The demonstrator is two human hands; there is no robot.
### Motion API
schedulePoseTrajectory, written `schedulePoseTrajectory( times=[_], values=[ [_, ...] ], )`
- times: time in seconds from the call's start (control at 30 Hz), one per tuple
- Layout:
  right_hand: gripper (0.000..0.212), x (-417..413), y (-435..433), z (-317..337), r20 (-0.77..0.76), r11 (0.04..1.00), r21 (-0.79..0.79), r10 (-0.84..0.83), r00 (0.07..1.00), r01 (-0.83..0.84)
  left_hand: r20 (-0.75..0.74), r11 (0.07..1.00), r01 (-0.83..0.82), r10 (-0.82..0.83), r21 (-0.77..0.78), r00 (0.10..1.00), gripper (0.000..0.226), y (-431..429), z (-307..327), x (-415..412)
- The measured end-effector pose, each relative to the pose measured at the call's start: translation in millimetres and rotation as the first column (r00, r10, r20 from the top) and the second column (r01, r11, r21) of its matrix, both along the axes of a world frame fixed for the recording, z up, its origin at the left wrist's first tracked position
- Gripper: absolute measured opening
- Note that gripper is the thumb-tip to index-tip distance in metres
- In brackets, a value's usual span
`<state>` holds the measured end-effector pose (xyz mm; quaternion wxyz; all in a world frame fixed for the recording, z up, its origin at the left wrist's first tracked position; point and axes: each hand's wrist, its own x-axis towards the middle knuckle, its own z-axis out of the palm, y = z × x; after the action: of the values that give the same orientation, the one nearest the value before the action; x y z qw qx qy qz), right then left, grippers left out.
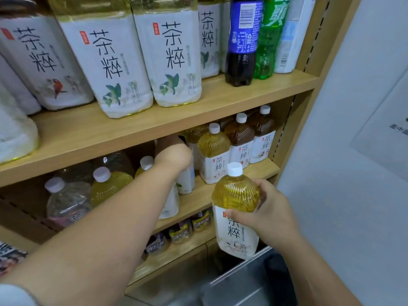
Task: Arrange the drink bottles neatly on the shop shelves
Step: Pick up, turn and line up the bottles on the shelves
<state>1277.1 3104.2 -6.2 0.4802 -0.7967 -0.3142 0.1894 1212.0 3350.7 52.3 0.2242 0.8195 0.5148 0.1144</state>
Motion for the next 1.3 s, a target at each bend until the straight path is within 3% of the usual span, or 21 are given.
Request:
schedulePoseTrajectory(
  times=[0.07, 0.23, 0.33, 0.43, 0.57, 0.7, 0.9, 1.17, 1.3],
  values=[
    [0.078, 1.0, 0.0, -2.2, 0.003, 1.0, -0.004, -0.015, 1.0, 0.015, 0.036, 1.0, -0.019, 0.019, -0.014, 0.999, 0.027, -3.4, 4.2, 1.6],
    [0.081, 5.4, -2.9, -2.7, 0.023, 0.998, -0.023, -0.064, 0.998, 0.065, 0.149, 0.99, 0.066, -0.084, 0.122, 0.985, 0.021, -30.8, -1.6, -16.6],
    [0.076, 13.7, -6.6, 0.6, 0.037, 0.994, -0.029, -0.108, 0.993, 0.109, 0.307, 0.974, 0.104, -0.164, 0.203, 0.938, 0.012, -59.4, -2.5, -34.4],
    [0.075, 22.5, -7.6, 7.3, 0.061, 0.99, -0.021, -0.139, 0.988, 0.14, 0.372, 0.959, 0.126, -0.218, 0.256, 0.902, 0.013, -83.0, -2.3, -53.3],
    [0.068, 27.6, 1.5, 15.8, 0.045, 0.995, 0.025, -0.098, 0.994, 0.097, 0.407, 0.976, 0.09, -0.165, 0.198, 0.898, 0.013, -97.8, -8.3, -84.7],
    [0.071, 26.5, 31.7, 14.5, 0.048, 1.0, 0.017, -0.006, 0.999, 0.005, 0.379, 0.995, 0.029, -0.065, 0.1, 0.923, 0.012, -103.1, -19.5, -112.9],
    [0.086, 8.7, 95.4, 0.4, 0.122, 0.985, -0.028, 0.171, 0.978, -0.168, 0.284, 0.995, -0.012, -0.017, 0.1, 0.959, 0.015, -103.0, -35.4, -155.3],
    [0.108, 3.7, 132.8, -16.4, 0.032, 0.984, -0.024, 0.176, 0.984, -0.175, 0.25, 0.997, 0.004, -0.024, 0.079, 0.968, 0.015, -98.1, -38.4, -172.5],
    [0.11, 11.0, 135.0, -13.0, 0.115, 0.99, -0.07, 0.132, 0.985, -0.124, 0.305, 1.0, 0.001, -0.002, 0.001, 0.952, 0.014, -94.4, -46.0, -175.4]
  ],
)
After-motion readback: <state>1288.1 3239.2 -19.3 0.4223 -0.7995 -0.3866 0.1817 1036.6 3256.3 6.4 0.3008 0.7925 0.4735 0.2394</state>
